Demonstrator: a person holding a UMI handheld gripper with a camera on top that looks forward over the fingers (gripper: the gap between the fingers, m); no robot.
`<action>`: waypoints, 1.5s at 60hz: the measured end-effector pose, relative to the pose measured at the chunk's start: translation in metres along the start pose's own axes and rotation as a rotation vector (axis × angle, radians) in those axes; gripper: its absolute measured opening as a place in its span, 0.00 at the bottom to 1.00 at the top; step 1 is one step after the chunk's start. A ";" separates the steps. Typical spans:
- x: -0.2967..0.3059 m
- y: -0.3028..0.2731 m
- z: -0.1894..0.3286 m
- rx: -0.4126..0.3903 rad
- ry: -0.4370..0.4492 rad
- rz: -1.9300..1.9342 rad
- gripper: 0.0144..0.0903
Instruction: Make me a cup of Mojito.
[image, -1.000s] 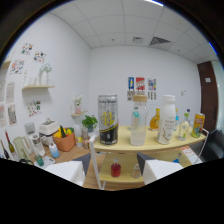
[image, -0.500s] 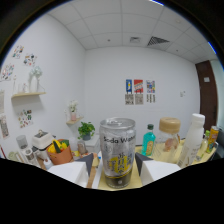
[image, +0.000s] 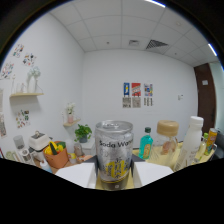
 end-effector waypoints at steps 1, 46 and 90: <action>0.000 0.000 -0.002 0.002 -0.002 0.004 0.48; 0.099 0.173 -0.109 -0.125 0.012 0.091 0.47; 0.118 0.204 -0.094 -0.026 -0.159 1.405 0.47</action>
